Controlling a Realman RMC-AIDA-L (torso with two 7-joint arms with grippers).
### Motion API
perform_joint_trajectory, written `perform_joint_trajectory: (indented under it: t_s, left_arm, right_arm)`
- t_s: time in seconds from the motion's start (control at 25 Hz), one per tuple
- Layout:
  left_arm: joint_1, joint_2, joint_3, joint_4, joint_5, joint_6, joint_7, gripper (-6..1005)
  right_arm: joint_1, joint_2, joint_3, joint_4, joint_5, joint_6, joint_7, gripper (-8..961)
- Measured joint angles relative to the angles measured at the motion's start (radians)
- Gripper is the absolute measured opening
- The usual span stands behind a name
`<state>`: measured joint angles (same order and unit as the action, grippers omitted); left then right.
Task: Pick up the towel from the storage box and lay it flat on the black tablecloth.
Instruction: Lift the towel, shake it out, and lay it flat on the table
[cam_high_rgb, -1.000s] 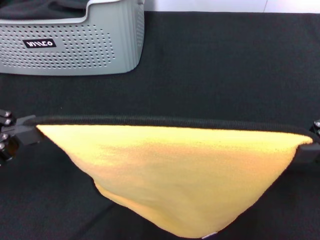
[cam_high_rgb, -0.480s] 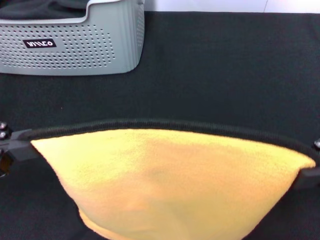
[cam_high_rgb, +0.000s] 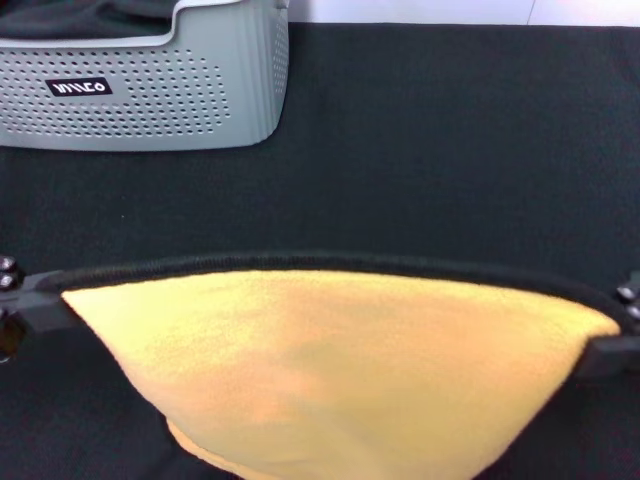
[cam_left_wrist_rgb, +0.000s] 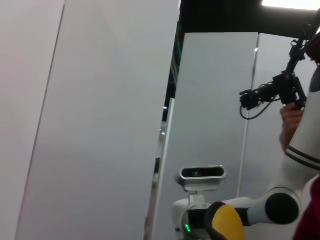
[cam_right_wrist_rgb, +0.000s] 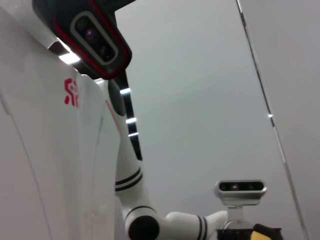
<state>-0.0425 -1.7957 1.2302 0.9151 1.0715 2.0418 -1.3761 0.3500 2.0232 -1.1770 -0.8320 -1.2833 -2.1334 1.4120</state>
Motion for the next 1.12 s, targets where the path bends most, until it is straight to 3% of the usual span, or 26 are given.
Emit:
perform_joint_trajectory:
  t_s: [0.16,0.6,0.76,1.12]
  left_arm:
    - [-0.035,-0.009,-0.057,-0.082,0.050,-0.003,0.029,11]
    - [-0.260,-0.075,-0.412,-0.328,0.425,-0.039,0.108,11]
    - [-0.305,-0.096,-0.440,-0.335,0.509,-0.134,0.123,11]
    - [-0.350,-0.123,-0.440,-0.349,0.543,-0.291,0.168,11]
  right_arm:
    - [0.029,-0.005,-0.001,0.088,-0.021,0.053,-0.057,9]
    - [0.110,-0.012,0.007,0.205,-0.120,0.323,-0.134,9]
    - [0.126,-0.016,0.008,0.231,-0.120,0.394,-0.146,9]
    - [0.154,-0.019,0.018,0.243,-0.118,0.531,-0.145,9]
